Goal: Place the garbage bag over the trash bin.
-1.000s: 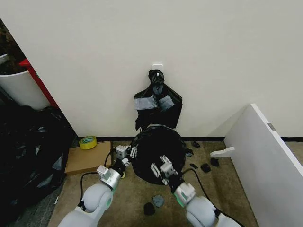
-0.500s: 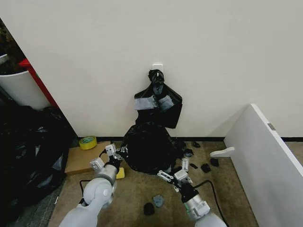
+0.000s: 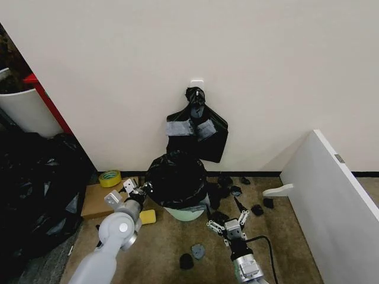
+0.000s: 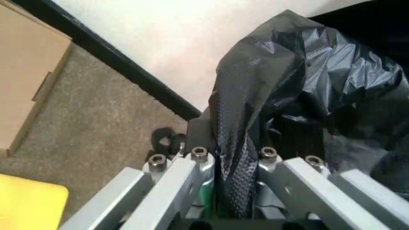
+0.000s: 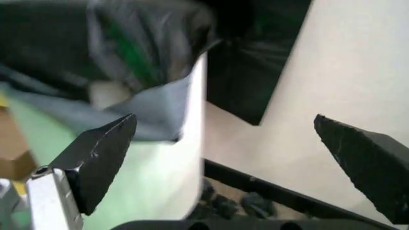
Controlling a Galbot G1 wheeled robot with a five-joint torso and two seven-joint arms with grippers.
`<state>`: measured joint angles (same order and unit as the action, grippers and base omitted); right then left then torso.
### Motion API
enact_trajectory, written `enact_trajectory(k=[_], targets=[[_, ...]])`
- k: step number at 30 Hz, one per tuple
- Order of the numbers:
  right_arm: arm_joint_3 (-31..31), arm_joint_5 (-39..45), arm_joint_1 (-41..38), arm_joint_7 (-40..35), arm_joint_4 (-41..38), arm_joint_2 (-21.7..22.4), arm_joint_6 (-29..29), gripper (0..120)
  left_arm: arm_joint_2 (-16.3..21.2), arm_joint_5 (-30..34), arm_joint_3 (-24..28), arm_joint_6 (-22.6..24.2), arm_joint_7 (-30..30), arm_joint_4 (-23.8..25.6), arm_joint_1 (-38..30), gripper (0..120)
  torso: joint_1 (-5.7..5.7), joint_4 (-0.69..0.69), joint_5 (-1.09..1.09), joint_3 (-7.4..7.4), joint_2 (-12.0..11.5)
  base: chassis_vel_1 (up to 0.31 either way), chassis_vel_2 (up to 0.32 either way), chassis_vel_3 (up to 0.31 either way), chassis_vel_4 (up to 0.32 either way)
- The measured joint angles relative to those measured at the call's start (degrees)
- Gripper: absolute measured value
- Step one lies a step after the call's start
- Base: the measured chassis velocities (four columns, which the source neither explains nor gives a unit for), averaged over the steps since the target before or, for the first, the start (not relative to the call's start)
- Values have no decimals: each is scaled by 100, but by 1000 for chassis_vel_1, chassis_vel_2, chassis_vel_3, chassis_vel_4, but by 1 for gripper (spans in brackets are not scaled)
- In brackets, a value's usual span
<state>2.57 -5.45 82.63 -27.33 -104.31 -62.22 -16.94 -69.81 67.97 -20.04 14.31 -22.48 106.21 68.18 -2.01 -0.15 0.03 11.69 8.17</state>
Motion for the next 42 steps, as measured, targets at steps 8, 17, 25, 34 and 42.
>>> enact_trajectory(k=[8,17,25,34,42], targets=[[-46,110,-284,805,673,-220,-737,100,15,39,-11,102,39,267,161,4,0,0,0,0,0,0,0,0,0],[-110,124,-385,991,1042,-392,-887,100,19,42,3,192,57,487,260,4,0,0,0,0,0,0,0,0,0],[-121,-9,-377,1143,1272,-535,-1048,100,5,112,20,252,59,657,317,4,0,0,0,0,0,0,0,0,0],[-334,-335,-234,1360,1351,-218,-1547,100,55,36,41,222,106,687,349,4,0,0,2,0,0,0,0,0,0],[-837,1113,-229,2292,1400,210,-2845,100,319,-666,364,-219,581,510,412,4,0,-1,1,0,0,0,0,0,0]])
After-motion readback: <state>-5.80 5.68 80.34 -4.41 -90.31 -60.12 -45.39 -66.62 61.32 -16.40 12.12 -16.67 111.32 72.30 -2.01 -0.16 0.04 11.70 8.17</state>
